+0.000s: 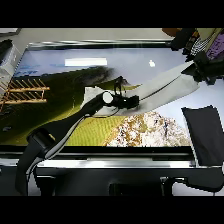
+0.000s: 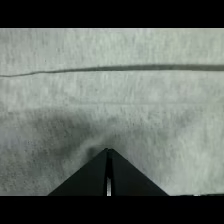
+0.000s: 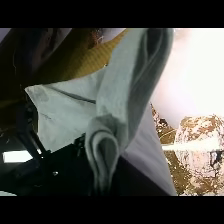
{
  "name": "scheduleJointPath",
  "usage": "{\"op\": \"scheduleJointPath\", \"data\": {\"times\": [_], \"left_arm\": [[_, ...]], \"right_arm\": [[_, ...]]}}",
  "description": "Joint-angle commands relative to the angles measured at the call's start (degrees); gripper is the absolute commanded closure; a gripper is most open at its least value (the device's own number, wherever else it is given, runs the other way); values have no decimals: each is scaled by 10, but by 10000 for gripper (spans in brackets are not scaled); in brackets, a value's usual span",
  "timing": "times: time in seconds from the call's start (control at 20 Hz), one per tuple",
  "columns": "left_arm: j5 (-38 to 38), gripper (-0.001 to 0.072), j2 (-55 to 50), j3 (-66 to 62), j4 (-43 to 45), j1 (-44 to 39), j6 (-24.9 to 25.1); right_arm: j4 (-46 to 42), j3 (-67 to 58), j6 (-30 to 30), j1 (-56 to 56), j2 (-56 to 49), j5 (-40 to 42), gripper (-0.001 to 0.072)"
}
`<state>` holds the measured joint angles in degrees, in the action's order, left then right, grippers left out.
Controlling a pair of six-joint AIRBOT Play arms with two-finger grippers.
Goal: Fold the clothes and pants, and hang the long-sleeved shirts on hangers.
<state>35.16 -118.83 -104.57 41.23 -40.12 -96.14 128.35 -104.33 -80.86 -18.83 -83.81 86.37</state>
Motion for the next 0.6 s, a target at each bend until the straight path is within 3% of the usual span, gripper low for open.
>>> {"op": "scheduleJointPath", "data": {"times": [0.0, 0.3, 0.55], "left_arm": [[-62, 692, -16, 0, -13, -39, -18], [-80, 692, -41, 0, -93, -57, -20], [64, 692, -1, 0, -93, 16, -5]], "right_arm": [[0, -1, 5, 0, 23, 6, 666], [1, -1, -2, 1, 24, 0, 665], [3, -1, -10, 10, 16, -14, 665]]}}
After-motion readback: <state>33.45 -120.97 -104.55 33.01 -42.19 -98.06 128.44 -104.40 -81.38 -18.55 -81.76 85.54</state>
